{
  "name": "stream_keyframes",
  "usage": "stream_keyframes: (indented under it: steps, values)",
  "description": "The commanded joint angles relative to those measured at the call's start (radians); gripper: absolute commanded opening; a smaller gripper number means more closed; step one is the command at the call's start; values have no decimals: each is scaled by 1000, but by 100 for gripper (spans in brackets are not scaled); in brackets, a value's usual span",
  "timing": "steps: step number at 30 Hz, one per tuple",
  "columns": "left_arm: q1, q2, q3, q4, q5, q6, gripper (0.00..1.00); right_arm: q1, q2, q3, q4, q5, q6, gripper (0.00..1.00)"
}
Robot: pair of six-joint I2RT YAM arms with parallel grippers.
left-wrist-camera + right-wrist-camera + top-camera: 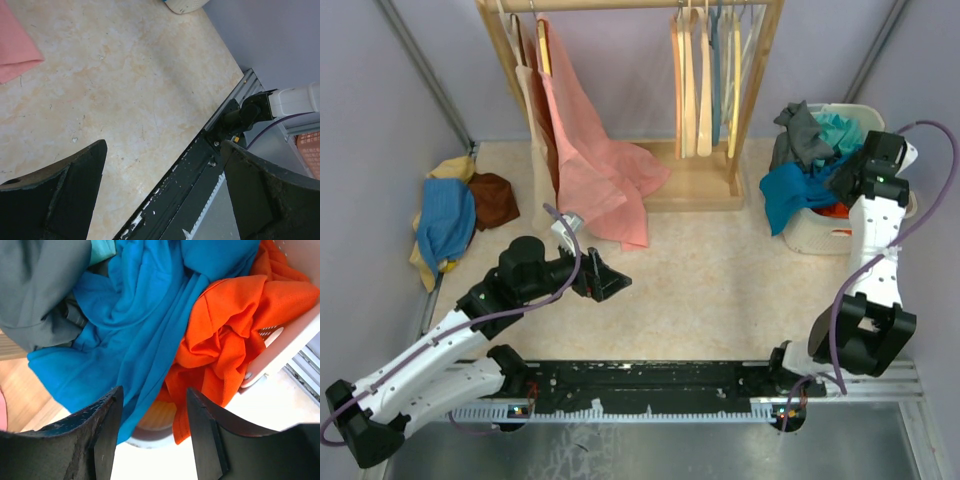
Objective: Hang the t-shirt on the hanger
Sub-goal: Pick up the T-shirt and place it in the bin.
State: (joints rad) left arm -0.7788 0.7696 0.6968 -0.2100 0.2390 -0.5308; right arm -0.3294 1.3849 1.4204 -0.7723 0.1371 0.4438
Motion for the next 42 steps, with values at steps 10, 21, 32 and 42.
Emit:
stream_keyframes:
  steps: [10, 21, 32, 42]
  values:
    - [-5, -20, -35, 53, -47, 33, 99, -17, 136, 51, 96, 8, -1, 51]
    - [-4, -8, -31, 60, -55, 33, 99, -17, 147, 99, 112, -43, 16, 1]
    - [-3, -7, 4, 32, -80, 38, 99, -17, -34, 169, 116, -125, 48, 0]
    - [-4, -24, 37, -16, -115, 49, 99, -17, -227, 291, 123, -306, 90, 0]
